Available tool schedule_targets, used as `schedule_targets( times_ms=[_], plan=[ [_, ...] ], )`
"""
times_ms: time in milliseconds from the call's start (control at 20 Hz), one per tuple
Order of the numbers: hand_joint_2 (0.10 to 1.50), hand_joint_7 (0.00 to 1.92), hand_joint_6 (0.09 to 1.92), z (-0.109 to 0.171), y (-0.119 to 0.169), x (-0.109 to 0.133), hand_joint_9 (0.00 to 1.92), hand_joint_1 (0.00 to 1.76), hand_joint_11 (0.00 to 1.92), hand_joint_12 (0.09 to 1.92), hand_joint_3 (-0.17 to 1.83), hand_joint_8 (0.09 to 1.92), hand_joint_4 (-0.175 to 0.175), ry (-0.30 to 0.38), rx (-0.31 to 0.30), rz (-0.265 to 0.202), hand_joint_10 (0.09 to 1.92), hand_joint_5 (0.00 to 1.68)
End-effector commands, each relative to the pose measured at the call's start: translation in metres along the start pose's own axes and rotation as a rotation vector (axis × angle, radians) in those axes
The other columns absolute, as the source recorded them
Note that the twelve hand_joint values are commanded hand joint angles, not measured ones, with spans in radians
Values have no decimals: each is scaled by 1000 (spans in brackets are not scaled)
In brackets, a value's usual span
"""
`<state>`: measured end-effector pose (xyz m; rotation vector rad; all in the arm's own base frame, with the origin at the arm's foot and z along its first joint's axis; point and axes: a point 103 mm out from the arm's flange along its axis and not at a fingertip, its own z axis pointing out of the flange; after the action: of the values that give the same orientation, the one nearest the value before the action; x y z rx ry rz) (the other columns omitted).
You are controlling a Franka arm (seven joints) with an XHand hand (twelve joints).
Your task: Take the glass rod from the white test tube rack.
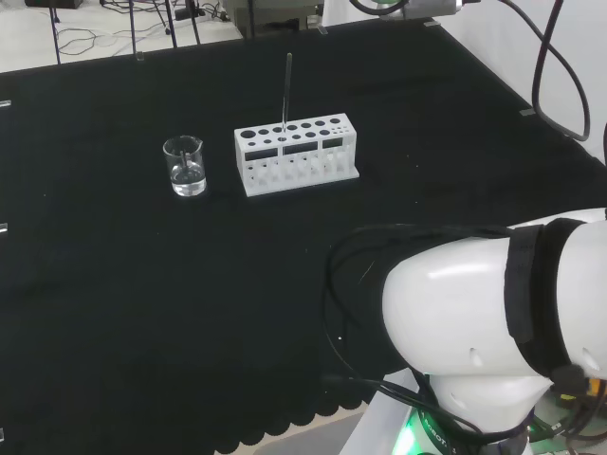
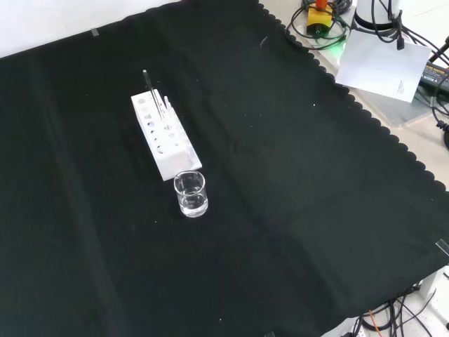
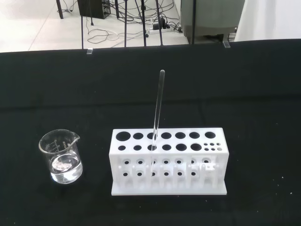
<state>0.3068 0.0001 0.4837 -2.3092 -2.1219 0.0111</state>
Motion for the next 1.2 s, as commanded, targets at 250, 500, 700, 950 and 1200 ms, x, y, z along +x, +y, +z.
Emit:
schedule_targets(
  times_ms=[250,500,700,950,1200],
  plan=[
    [916,9,87,2,2,4,12,553,12,87,458,87,-75,-8,0,5,87,7],
    [920,0,87,-3,2,-2,0,546,0,87,451,87,-74,-1,-9,9,87,0],
    [922,0,87,3,11,-7,0,545,0,87,447,87,-74,-5,1,-20,87,0],
    [925,0,87,7,31,-1,0,542,0,87,443,87,-76,-4,-17,-30,87,0],
    [930,0,87,10,54,-9,0,533,0,87,439,87,-83,23,-28,-42,87,0]
  ],
)
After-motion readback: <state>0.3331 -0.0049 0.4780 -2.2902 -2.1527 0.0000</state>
